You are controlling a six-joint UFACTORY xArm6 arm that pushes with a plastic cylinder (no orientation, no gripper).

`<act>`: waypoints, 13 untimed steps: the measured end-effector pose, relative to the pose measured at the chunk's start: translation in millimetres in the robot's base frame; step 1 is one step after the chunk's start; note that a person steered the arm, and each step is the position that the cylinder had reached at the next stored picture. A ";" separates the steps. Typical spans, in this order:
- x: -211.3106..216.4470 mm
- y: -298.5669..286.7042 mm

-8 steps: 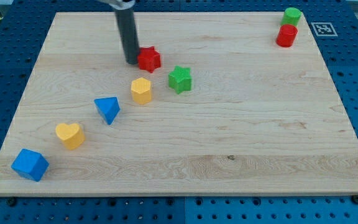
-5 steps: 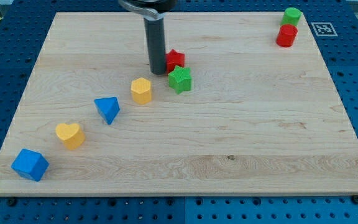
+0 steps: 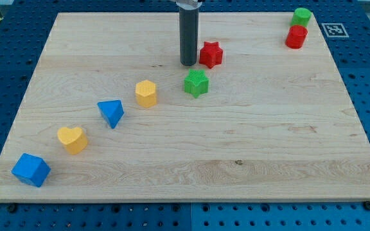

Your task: Slide red star towards top right

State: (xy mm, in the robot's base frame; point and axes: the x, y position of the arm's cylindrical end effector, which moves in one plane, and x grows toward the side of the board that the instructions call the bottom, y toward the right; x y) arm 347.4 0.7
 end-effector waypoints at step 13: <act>-81.4 114.3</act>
